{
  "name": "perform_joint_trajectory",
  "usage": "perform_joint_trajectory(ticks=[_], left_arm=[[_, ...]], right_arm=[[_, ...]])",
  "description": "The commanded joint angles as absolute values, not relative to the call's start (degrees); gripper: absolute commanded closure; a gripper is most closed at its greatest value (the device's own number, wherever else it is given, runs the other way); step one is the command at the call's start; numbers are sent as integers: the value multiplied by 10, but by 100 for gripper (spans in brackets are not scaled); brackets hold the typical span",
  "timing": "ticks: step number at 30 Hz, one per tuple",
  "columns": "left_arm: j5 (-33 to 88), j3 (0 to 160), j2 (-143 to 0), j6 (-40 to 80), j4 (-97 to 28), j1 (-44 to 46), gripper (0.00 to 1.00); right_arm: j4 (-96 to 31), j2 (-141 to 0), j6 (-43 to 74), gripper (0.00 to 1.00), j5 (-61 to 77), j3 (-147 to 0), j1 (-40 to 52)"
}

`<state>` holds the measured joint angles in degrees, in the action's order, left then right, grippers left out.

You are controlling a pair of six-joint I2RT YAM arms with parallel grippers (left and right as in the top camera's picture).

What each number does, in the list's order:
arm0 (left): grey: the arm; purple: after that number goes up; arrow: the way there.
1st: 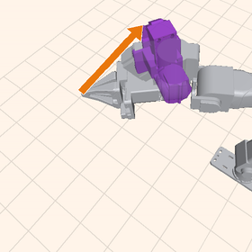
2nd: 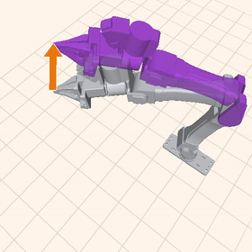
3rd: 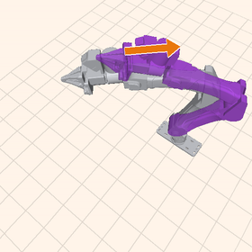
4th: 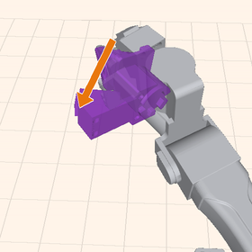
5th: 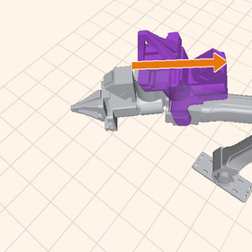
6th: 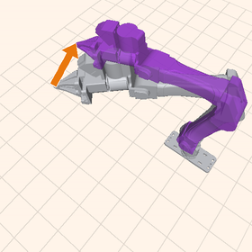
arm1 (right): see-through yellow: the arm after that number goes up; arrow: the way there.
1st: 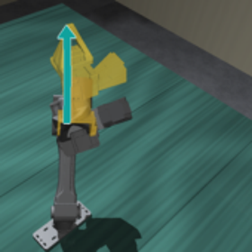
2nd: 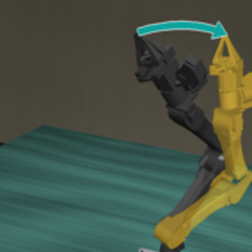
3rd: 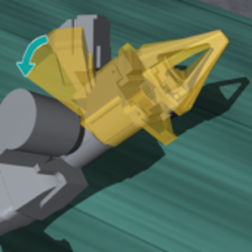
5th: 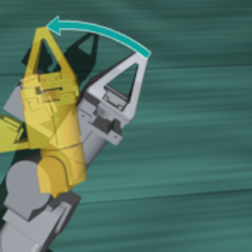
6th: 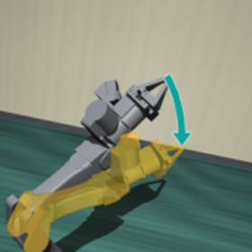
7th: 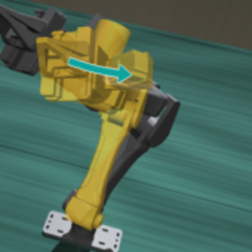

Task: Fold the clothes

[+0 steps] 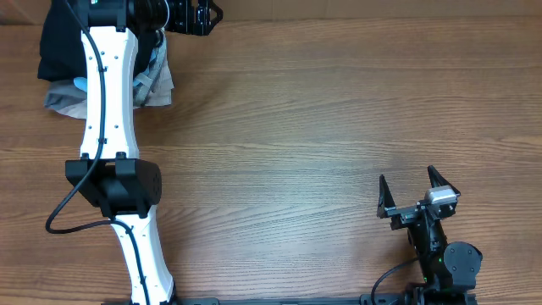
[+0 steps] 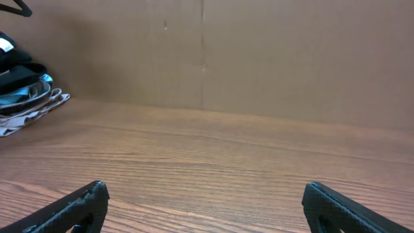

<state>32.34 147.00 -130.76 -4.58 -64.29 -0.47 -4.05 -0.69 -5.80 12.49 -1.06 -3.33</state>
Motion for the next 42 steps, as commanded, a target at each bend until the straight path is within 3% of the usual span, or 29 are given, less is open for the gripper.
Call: perform_joint_trajectory(ticks=[1, 5, 8, 14, 24, 32, 42], left_arm=[[305, 1475, -1300, -41, -642, -7, 0], [216, 1469, -1281, -53, -641, -7, 0], [206, 1389, -1228, -78, -573, -7, 0], [197, 957, -981, -86, -271, -29, 0], [129, 511, -620, -90, -116, -46, 0], [129, 157, -317, -62, 169, -46, 0], [114, 15, -102, -59, 183, -46, 0]], right_arm=[[-37, -2, -58, 0, 121, -4, -36], [-37, -2, -58, 0, 121, -4, -36], [-37, -2, -58, 0, 121, -4, -36], [-37, -2, -58, 0, 121, -4, -36], [-37, -2, -58, 0, 121, -4, -36], [-37, -2, -58, 0, 121, -4, -36], [-37, -2, -58, 0, 121, -4, -36]])
